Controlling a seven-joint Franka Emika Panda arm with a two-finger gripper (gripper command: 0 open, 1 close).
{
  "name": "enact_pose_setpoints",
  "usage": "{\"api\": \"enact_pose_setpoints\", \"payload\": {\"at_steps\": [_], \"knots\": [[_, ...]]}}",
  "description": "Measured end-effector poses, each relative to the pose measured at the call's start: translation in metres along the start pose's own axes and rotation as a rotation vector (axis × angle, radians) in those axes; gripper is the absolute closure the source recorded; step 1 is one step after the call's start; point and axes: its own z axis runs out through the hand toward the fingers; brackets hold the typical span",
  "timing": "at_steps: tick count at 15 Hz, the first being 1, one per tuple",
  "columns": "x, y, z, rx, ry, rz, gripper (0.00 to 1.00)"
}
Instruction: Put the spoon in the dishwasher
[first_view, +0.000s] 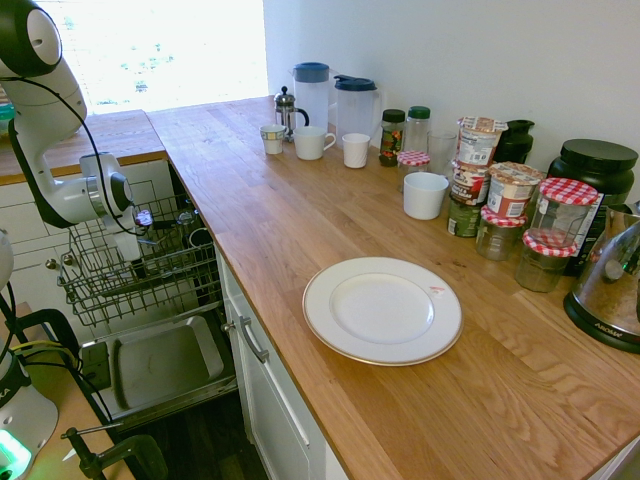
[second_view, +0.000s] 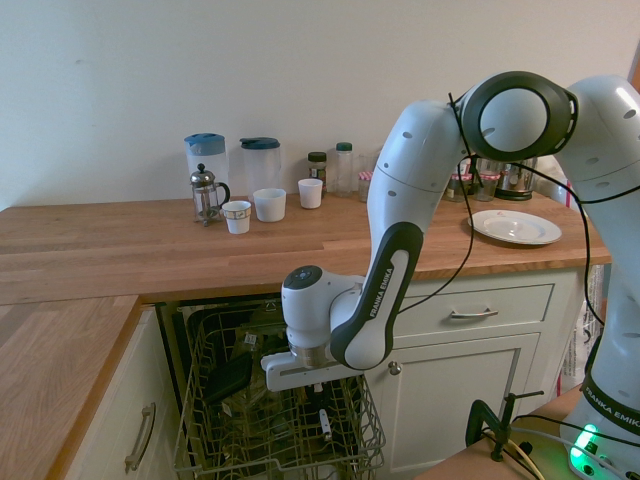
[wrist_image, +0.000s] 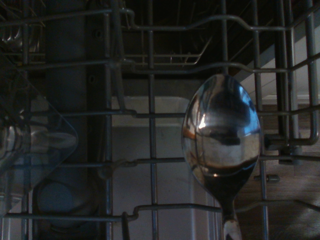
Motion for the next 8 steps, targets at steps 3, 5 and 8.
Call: {"api": "enact_pose_setpoints", "payload": {"at_steps": [3,5,8], "knots": [[0.003,-0.002,0.000,0.002,0.001,0.004,0.00],[0.006,-0.005,-0.005,0.010,0.001,0.009,0.00],[0.014,-0.009,-0.037,0.032,0.013,0.021,0.00]]}}
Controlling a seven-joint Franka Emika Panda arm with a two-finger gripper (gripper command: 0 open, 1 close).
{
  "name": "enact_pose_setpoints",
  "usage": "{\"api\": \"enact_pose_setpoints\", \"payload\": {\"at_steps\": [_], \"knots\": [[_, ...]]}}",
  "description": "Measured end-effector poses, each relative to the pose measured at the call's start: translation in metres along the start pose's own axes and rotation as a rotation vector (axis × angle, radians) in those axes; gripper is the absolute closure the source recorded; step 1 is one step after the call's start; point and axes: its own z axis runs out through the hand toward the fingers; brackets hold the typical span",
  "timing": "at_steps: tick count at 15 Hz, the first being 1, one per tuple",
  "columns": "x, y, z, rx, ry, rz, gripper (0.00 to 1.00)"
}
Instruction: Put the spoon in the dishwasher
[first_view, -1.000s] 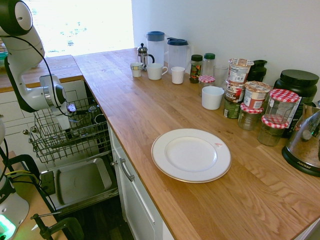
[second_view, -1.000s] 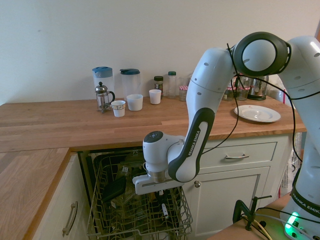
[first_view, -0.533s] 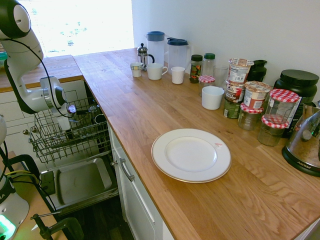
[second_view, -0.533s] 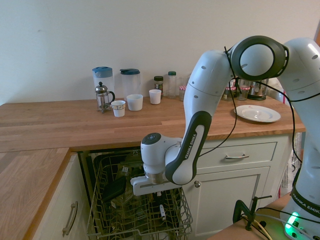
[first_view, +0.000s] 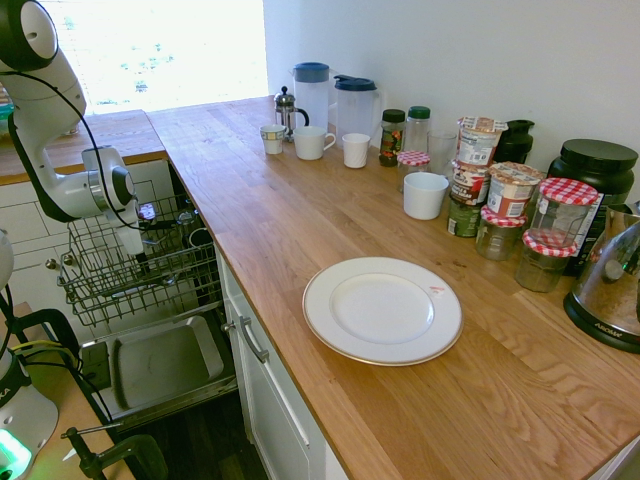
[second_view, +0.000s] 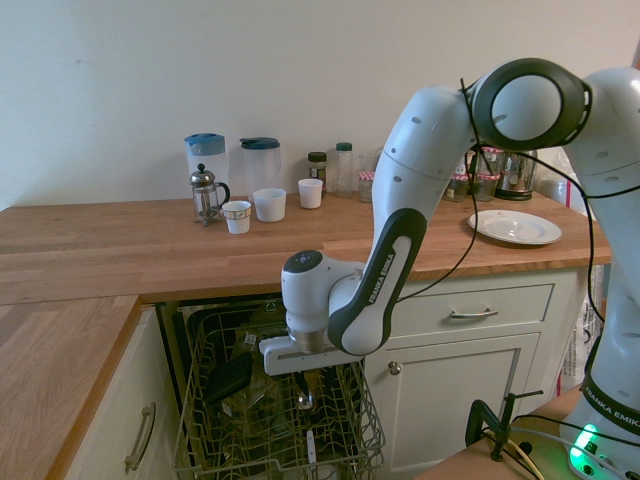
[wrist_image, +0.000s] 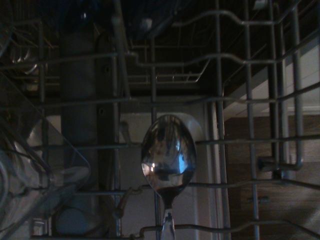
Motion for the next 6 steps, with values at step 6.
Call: {"api": "enact_pose_setpoints", "payload": {"at_steps": [6], "knots": [[0.004,0.017,-0.130,0.022,0.055,-0.008,0.00]]}}
